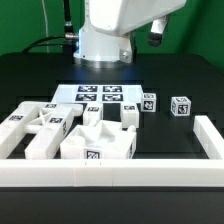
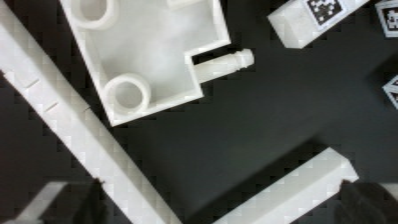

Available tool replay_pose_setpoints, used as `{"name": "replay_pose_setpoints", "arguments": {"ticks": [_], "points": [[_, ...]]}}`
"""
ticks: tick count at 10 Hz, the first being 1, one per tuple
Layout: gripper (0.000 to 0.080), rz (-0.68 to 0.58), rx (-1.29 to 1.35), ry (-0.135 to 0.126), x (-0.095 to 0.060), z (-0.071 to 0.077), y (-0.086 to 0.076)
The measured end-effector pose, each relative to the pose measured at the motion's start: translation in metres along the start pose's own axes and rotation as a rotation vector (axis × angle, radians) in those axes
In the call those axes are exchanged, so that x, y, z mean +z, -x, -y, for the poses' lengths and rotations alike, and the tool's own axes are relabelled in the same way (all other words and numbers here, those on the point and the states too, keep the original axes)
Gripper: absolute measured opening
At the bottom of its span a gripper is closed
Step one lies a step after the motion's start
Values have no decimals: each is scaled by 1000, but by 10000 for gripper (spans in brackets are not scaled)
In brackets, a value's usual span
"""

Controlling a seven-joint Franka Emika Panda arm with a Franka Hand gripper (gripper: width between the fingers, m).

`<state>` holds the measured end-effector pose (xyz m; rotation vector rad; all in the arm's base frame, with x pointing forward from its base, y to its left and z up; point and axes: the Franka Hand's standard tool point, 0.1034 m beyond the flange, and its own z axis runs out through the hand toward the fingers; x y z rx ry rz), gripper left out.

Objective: Assemble chair

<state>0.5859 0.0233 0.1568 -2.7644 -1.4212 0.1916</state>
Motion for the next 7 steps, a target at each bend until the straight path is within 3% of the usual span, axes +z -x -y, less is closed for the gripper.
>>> {"name": "replay_pose_setpoints", "arguments": {"ticks": [1,7], "points": [[649,15,-19,-18,-1,-3,-1],[649,14,17,-17,-1,-3,-1]]}}
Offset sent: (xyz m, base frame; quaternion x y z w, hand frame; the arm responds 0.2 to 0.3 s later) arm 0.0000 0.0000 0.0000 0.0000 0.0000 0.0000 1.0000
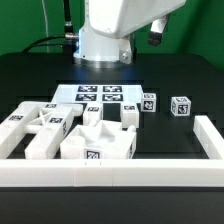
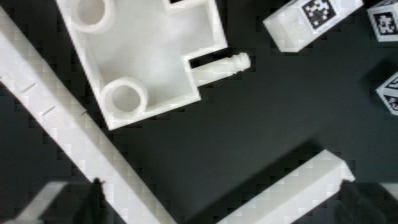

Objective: Assemble chair

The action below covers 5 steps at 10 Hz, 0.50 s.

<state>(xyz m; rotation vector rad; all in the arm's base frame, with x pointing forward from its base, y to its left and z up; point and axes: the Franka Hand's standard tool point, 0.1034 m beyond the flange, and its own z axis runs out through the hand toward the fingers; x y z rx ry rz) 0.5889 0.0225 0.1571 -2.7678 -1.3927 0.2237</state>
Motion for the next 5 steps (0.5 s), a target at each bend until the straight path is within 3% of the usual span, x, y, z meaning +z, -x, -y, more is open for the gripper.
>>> {"name": "replay_pose_setpoints", "arguments": {"ticks": [2,4,5], "points": [[649,-3,181,-15,7,-6,7],[649,-27,225,17,15,-25,16],[649,-26,344,14,14,-24,15]]}}
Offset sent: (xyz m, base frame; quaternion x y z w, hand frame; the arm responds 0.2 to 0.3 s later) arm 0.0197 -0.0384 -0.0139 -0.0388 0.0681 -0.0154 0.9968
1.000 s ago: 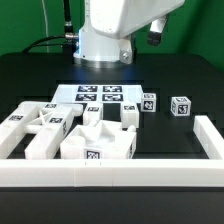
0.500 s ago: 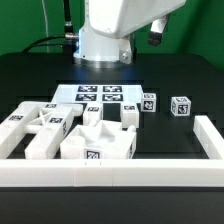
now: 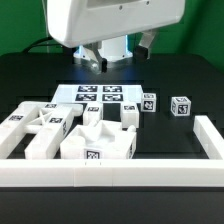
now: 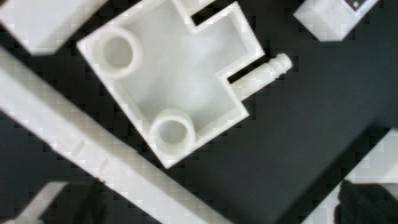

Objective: Assemble chair

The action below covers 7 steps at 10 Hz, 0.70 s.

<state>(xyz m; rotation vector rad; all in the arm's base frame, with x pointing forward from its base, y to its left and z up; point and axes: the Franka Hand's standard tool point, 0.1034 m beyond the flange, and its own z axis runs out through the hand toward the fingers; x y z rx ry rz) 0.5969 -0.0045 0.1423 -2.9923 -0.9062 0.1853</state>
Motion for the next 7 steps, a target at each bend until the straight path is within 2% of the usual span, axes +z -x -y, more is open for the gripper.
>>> {"name": "replay_pose_setpoints", "arguments": {"ticks": [3,5,6,7], "points": [[649,-2,246,1,1,3,-2],[649,16,594,-5,18,12,5],[649,22,737,-8,25,11,1],[649,10,799,-25,29,7,-2]]}}
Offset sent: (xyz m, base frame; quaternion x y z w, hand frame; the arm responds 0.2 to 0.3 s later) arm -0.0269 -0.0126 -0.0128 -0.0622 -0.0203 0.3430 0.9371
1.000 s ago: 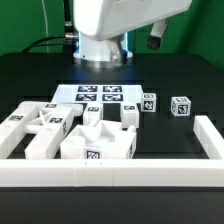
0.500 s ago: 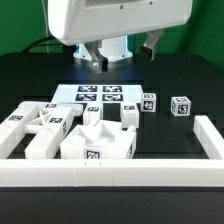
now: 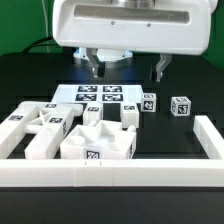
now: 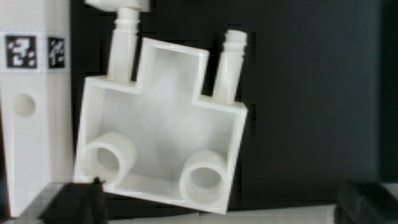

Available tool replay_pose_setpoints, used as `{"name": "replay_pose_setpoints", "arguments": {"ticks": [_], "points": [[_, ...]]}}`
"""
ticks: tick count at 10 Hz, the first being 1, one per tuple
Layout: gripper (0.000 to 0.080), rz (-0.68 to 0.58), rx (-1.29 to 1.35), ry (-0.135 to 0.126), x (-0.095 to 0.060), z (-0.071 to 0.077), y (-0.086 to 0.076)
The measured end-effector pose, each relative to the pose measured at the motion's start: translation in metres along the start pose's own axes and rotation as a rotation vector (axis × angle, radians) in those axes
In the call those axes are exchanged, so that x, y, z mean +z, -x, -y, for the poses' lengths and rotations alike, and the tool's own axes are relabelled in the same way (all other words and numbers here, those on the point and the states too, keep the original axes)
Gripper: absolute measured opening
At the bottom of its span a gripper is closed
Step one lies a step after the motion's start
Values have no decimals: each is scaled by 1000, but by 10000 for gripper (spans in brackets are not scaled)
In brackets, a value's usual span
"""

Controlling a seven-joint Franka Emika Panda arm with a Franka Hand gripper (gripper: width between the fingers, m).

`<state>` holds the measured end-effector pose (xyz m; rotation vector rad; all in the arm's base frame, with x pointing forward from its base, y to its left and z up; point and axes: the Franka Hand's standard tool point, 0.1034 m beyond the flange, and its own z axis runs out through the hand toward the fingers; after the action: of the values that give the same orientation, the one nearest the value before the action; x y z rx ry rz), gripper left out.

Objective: Assemble chair

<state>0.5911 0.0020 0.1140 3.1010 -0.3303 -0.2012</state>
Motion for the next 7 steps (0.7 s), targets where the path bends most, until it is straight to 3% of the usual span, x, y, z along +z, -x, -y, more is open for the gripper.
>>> {"name": "replay_pose_setpoints", "arguments": {"ticks": [4,7], "points": [[649,8,195,-32,3,9,1],[649,10,177,-29,28,6,-12]]}}
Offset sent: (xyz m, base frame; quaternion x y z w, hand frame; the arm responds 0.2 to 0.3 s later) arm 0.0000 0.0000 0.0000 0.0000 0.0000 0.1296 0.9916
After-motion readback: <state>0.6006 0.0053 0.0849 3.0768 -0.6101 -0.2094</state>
